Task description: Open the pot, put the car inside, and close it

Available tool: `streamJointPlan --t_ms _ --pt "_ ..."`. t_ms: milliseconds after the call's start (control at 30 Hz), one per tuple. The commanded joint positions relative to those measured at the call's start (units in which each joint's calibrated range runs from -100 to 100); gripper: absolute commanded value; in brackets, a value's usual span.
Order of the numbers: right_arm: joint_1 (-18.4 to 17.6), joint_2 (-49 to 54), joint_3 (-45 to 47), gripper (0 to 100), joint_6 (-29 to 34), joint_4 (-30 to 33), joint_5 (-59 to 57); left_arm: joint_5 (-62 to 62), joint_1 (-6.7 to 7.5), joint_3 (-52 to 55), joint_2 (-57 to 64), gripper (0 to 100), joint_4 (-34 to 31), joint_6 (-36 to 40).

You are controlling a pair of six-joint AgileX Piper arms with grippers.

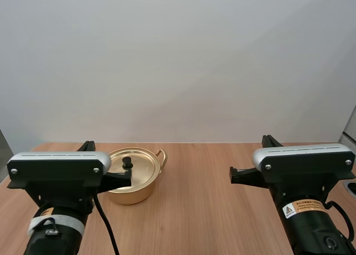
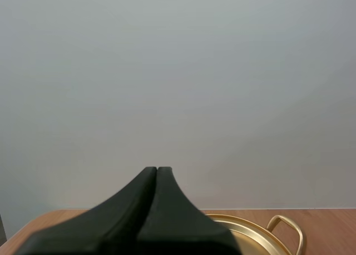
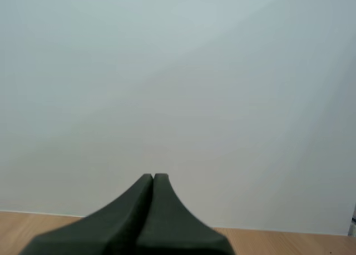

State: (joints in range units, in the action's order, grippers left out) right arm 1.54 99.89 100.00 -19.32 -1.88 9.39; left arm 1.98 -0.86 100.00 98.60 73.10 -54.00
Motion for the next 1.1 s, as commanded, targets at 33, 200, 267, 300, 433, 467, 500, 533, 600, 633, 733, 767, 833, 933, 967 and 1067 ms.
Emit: streamJointPlan --t_ms 33,200,267,300,433,467,500,533,600,633,733,767,833,933,967,1067 --pt "-0.01 0.11 0.0 0 -0.05 0.0 0.49 0.19 -0.03 0.0 0.05 0 -0.16 0.01" --pt "-0.01 0.11 0.0 0 -0.05 0.0 0.49 0.19 -0.03 0.0 0.05 0 -0.16 0.01" --pt "-0.01 0.11 0.0 0 -0.05 0.0 0.49 0.19 -0.03 0.0 0.05 0 -0.16 0.01" --pt "-0.01 0.11 0.0 0 -0.05 0.0 0.49 0.19 -0.03 0.0 0.05 0 -0.16 0.01" --pt "-0.01 0.11 0.0 0 -0.05 0.0 1.11 0.19 -0.03 0.0 0.05 0 -0.16 0.01" --pt "-0.01 0.11 0.0 0 -0.05 0.0 1.36 0.19 -0.03 0.0 0.05 0 -0.16 0.01" --pt "-0.01 0.11 0.0 0 -0.05 0.0 2.34 0.19 -0.03 0.0 0.05 0 -0.16 0.01" --pt "-0.01 0.11 0.0 0 -0.05 0.0 3.12 0.19 -0.03 0.0 0.05 0 -0.16 0.01" --pt "-0.01 0.11 0.0 0 -0.05 -1.19 5.06 0.19 -0.03 0.0 0.05 0 -0.16 0.01" --pt "-0.01 0.11 0.0 0 -0.05 -4.39 5.79 0.19 -0.03 0.0 0.05 0 -0.16 0.01" --pt "-0.01 0.11 0.0 0 -0.05 -16.09 6.98 0.35 -0.03 0.0 0.05 0 -0.16 0.01" --pt "-0.01 0.11 0.0 0 -0.05 -18.84 6.98 0.35 -0.03 0.0 0.05 0 -0.16 0.01" --pt "-0.01 0.11 0.0 0 -0.05 -21.51 6.98 -0.1 -0.03 0.0 0.05 0 -0.16 0.01" --pt "-0.01 0.11 0.0 0 -0.05 -22.03 6.98 -0.74 -0.03 0.0 0.05 0 -0.04 0.73" --pt "-0.01 0.11 0.0 0 -0.45 -22.03 6.98 -0.97 -0.03 0.0 0.05 0 -0.04 0.64" --pt "-0.01 0.11 0.0 0 -11.1 -22.03 6.98 0.23 -0.03 0.0 0.05 0 -0.04 -0.13"
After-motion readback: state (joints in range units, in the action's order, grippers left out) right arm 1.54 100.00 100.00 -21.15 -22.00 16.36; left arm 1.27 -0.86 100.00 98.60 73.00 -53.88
